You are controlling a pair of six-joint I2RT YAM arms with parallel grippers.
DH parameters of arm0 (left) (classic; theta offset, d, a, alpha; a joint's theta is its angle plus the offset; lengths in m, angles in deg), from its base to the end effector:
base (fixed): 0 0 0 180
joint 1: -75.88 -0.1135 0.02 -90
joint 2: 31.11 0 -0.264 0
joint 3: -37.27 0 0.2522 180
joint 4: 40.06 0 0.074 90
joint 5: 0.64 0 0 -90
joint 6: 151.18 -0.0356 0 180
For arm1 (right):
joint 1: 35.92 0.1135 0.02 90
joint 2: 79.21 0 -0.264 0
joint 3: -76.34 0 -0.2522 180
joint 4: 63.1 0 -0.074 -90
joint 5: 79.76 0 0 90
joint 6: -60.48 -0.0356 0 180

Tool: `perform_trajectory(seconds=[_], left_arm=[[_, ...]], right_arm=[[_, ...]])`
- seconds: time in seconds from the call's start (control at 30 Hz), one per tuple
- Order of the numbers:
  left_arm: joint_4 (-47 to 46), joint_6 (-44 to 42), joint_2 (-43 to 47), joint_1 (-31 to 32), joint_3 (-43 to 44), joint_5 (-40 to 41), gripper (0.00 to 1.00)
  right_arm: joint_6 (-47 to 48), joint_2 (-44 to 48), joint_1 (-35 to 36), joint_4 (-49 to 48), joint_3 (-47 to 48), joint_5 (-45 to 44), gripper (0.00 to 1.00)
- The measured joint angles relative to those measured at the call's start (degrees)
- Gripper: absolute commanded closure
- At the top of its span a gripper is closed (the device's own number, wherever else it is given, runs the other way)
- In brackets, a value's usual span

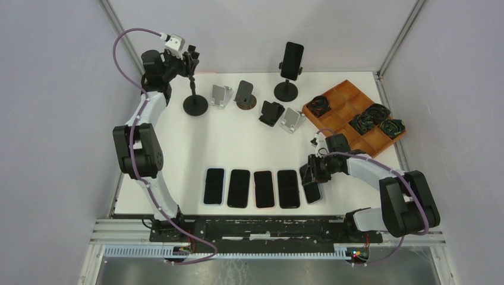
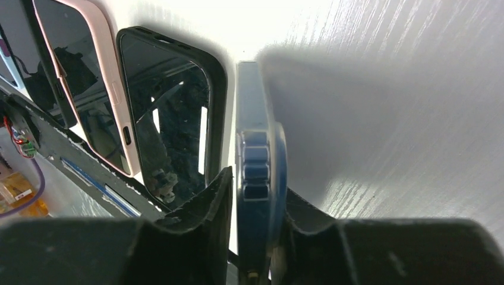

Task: Remove the phone from the phone stand

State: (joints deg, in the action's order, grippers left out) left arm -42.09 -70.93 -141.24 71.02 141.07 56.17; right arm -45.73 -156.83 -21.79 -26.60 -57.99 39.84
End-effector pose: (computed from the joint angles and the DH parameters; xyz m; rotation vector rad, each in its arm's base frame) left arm 0.4650 0.0200 0.3258 0.5043 1.5615 -0.2810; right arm 0.2051 0.0698 0.1403 -0.0897 2.7954 0.8514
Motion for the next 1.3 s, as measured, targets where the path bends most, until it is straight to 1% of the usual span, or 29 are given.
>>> perform_trajectory(seconds=[0.1, 0.13, 0.23, 0.4, 0.63, 0.77, 0.93, 1.03, 1.13, 1.2, 1.3], left_arm=[[-1.51, 0.87, 0.02, -0.39, -0.02, 0.17, 0.04], [-1.99, 1.31, 0.02, -0.59, -0.07, 0.46, 0.01], [-2.29, 2.75, 0.26, -1.33, -0.57, 1.33, 0.0], [0.17, 3.8, 2.45, -2.16, -1.77, 2.29, 0.0], [4.24, 3.98, 10.23, -2.47, -6.45, 2.71, 0.0], [6.95, 4.68, 13.92, -2.6, -9.07, 2.54, 0.0], [10.95, 5.27, 16.33, -2.95, -10.47, 1.14, 0.0], [13.2, 5.42, 17.99, -3.13, -11.96, -0.24, 0.0], [16.06, 5.51, 19.23, -3.17, -12.52, -1.88, 0.0], [18.05, 5.53, 19.8, -3.17, -12.55, -3.04, 0.0], [22.51, 5.49, 20.31, -3.17, -12.13, -4.28, 0.0]], right_arm=[[-0.04, -0.04, 0.0, -0.11, -0.24, 0.76, 0.58], [-0.11, -0.04, 0.0, -0.22, -0.24, 0.98, 0.56], [-0.22, 0.04, 0.0, -0.39, -0.2, 1.68, 0.51], [-0.31, 1.33, 0.11, -0.02, -0.15, 0.02, 0.5], [-2.16, 6.62, 0.11, -0.28, -2.51, -7.02, 0.6], [-5.6, 10.08, 0.09, -3.32, -5.9, -7.67, 0.63], [-9.62, 13.88, 0.09, -7.15, -9.68, -7.93, 0.54], [-10.05, 14.36, 0.24, -7.1, -9.57, -8.85, 0.5], [-10.6, 14.67, 0.33, -7.06, -9.42, -9.33, 0.43], [-10.93, 15.34, 0.39, -6.91, -9.42, -10.25, 0.37], [-11.28, 16.61, 0.42, -6.56, -9.42, -12.13, 0.32]])
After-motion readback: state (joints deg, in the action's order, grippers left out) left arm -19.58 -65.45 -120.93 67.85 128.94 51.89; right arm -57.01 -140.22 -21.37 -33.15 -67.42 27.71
